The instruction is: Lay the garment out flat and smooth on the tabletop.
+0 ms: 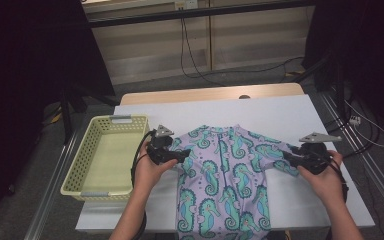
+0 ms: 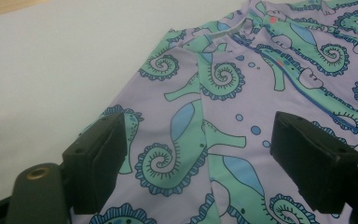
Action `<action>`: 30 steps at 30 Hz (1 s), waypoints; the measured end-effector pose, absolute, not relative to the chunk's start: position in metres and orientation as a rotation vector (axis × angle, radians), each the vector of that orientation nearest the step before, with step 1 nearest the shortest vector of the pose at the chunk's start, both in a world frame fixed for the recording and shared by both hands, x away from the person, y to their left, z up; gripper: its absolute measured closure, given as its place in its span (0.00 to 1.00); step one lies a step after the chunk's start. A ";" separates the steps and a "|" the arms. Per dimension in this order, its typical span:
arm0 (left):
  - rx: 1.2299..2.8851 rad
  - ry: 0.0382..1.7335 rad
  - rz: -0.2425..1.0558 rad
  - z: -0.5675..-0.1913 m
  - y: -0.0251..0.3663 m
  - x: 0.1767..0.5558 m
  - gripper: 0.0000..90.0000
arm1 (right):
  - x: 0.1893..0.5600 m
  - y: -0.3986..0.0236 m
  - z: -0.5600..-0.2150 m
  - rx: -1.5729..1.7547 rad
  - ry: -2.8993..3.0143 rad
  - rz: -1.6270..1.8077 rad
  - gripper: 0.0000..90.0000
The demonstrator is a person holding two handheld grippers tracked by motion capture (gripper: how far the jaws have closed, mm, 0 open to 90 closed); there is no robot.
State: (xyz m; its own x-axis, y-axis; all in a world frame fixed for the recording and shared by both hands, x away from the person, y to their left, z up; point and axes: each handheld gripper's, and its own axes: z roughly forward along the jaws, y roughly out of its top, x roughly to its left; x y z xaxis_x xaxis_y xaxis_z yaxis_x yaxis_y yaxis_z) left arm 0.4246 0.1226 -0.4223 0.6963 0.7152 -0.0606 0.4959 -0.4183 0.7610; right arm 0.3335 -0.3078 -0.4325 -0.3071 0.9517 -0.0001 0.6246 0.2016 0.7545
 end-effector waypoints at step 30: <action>2.125 0.899 0.341 -0.423 0.124 0.429 0.21 | 0.411 -0.288 -0.450 1.433 2.111 0.938 0.44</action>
State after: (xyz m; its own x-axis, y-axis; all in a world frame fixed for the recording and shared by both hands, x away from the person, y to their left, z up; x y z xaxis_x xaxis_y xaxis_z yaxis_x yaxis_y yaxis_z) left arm 0.4292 0.1244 -0.4232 0.7127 0.6994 -0.0537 0.4879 -0.4392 0.7543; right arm 0.4107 -0.2877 -0.4503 -0.3806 0.9243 0.0288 0.6412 0.2414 0.7284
